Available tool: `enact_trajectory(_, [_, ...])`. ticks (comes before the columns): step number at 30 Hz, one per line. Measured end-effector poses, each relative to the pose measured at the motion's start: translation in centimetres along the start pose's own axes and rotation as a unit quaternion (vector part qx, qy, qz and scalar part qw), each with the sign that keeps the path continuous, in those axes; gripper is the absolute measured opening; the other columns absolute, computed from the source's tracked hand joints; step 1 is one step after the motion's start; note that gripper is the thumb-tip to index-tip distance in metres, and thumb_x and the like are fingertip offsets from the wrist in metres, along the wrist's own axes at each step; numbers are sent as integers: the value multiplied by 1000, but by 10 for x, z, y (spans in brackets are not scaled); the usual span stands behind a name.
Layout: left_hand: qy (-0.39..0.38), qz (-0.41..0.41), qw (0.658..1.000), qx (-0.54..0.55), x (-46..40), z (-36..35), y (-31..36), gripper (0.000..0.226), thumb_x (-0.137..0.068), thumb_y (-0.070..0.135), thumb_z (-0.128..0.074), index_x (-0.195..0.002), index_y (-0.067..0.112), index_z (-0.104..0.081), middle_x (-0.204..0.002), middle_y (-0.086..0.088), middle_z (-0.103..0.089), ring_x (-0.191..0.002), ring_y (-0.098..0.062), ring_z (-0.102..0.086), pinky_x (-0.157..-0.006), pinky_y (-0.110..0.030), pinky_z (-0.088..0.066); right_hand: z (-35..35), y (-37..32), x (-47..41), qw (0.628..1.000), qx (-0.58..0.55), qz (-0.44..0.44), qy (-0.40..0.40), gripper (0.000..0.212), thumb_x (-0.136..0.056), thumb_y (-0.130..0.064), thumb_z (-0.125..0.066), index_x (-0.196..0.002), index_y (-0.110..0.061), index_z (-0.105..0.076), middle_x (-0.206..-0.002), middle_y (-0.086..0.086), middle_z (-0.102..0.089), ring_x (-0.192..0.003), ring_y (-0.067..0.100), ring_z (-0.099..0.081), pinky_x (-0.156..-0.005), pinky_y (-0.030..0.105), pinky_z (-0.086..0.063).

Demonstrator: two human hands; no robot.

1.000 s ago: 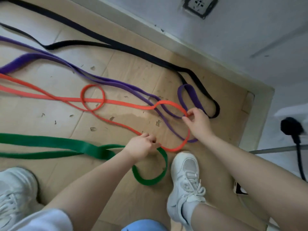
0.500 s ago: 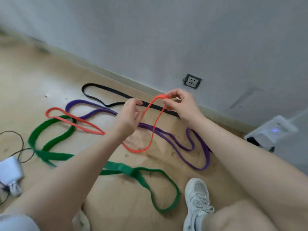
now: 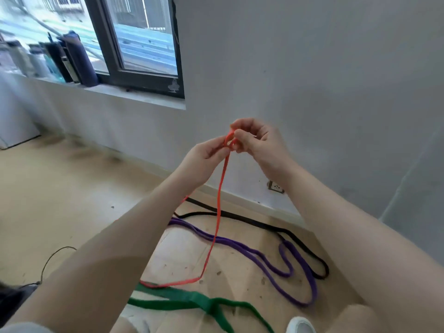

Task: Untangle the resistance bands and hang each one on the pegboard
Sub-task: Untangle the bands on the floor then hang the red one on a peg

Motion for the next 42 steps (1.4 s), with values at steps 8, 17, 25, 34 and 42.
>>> enact_trajectory(8, [-76, 124, 989, 27, 24, -9, -33, 20, -91, 17, -56, -111, 20, -57, -98, -2, -70, -96, -11, -66, -93, -32, -50, -4, -10, -4, 990, -138, -8, 6, 24, -96, 1, -42, -93, -10, -63, -76, 3, -61, -70, 13, -58, -76, 24, -49])
enact_trajectory(17, [91, 140, 982, 93, 22, 12, -42, 11, -84, 6, -65, -89, 16, -64, -79, -3, -63, -73, -16, -62, -75, -28, -54, 57, 43, 22, 965, -29, -130, 225, 22, -93, 1, -48, -86, -14, -62, -82, 5, -61, -71, 11, -57, -69, 24, -47])
enact_trajectory(25, [40, 31, 990, -134, -9, 14, 18, 17, -80, 12, -70, -91, 26, -71, -72, 9, -65, -66, 2, -59, -70, -19, -46, -8, -6, 15, 897, 433, 55, -62, 46, -91, -11, -52, -136, -17, -47, -137, 3, -53, -128, 22, -45, -109, 39, -31])
enact_trajectory(34, [3, 121, 993, -18, 14, 6, -14, 17, -84, 16, -65, -99, 15, -57, -88, -3, -68, -83, -16, -66, -84, -33, -55, -20, -3, 7, 929, 363, 60, -35, 22, -98, -13, -41, -112, -6, -57, -101, 8, -57, -79, 17, -58, -70, 13, -43])
enact_trajectory(42, [-78, 197, 975, -71, 54, -11, -90, 14, -87, 18, -61, -101, 18, -63, -91, -2, -68, -89, -15, -66, -93, -41, -51, 41, 41, 18, 987, 95, -71, 113, 24, -99, -12, -39, -90, -28, -55, -82, -4, -57, -80, 12, -59, -86, 32, -47])
Point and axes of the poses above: each hand's wrist, its own x-axis away from the middle knuckle, its own z-axis out of the back of the hand, y = z × x, the point moved 8 cm from there along -x, towards the middle knuckle
